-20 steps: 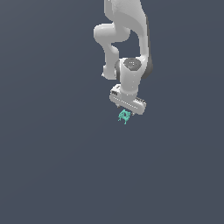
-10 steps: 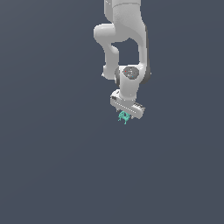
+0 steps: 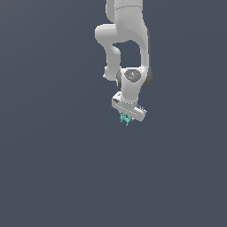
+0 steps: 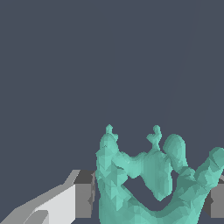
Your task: Pick up the object and move it to a goal position.
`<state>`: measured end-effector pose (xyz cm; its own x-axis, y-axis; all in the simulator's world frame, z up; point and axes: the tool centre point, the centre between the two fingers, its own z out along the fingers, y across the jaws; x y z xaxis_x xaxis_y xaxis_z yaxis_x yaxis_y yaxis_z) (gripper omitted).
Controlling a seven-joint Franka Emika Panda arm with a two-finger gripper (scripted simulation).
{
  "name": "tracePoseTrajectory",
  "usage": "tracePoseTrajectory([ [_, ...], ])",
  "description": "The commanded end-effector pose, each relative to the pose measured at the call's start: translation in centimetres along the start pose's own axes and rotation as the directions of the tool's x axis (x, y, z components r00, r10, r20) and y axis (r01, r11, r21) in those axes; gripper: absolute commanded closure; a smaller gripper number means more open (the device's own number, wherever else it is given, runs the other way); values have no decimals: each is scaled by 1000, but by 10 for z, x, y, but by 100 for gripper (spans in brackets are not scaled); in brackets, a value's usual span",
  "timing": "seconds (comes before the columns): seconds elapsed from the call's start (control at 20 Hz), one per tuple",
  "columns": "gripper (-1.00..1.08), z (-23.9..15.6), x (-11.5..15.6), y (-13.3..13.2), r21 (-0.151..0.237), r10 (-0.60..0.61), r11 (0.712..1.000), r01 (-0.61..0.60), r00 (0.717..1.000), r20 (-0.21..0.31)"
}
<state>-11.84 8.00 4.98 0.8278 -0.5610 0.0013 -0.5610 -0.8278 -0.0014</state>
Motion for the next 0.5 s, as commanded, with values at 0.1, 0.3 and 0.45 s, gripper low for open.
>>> tracePoseTrajectory([
  [0.1,108,1,0,1,-1,0,1000,0,1000,1],
  [0.3,108,-1,1,0,0,0,1000,0,1000,0],
  [0.45,108,-6,4,1,0,0,1000,0,1000,0],
])
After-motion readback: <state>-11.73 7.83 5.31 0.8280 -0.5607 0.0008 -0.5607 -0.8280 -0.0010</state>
